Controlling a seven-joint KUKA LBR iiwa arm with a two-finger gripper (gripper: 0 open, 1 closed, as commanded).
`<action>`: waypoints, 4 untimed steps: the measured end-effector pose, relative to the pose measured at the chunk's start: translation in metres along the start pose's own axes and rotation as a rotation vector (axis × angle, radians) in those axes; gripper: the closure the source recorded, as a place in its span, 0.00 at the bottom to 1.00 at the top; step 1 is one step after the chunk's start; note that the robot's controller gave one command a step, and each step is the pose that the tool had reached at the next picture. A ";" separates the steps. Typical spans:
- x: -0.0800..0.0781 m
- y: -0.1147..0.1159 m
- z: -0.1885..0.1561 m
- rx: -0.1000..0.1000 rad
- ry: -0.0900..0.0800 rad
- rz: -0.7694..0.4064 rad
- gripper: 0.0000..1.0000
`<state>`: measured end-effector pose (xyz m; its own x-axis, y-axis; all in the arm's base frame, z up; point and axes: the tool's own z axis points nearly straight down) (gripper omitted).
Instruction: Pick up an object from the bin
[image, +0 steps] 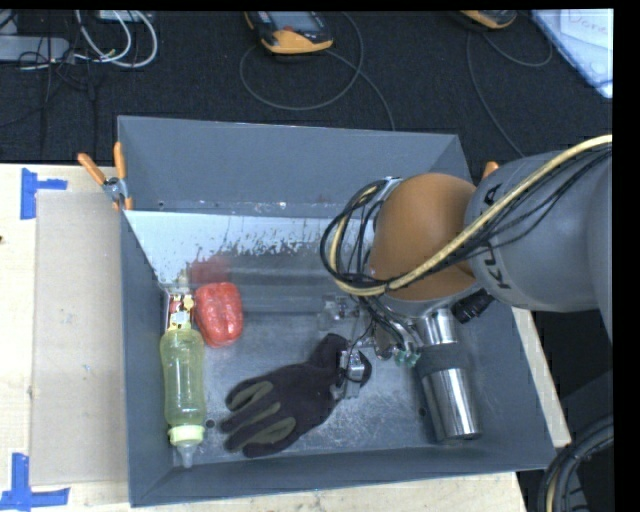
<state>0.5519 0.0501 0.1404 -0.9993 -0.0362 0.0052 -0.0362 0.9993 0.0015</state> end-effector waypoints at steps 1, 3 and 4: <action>-0.004 0.001 0.029 0.002 -0.001 -0.102 0.00; -0.030 0.036 0.070 -0.001 0.000 0.000 1.00; -0.031 0.042 -0.051 -0.001 0.000 0.013 1.00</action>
Offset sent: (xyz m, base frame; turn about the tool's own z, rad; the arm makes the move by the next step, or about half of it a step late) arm 0.0274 0.0369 -0.0704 -0.0006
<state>0.5813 0.0935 0.1912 -0.9997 -0.0231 0.0048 -0.0231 0.9997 0.0024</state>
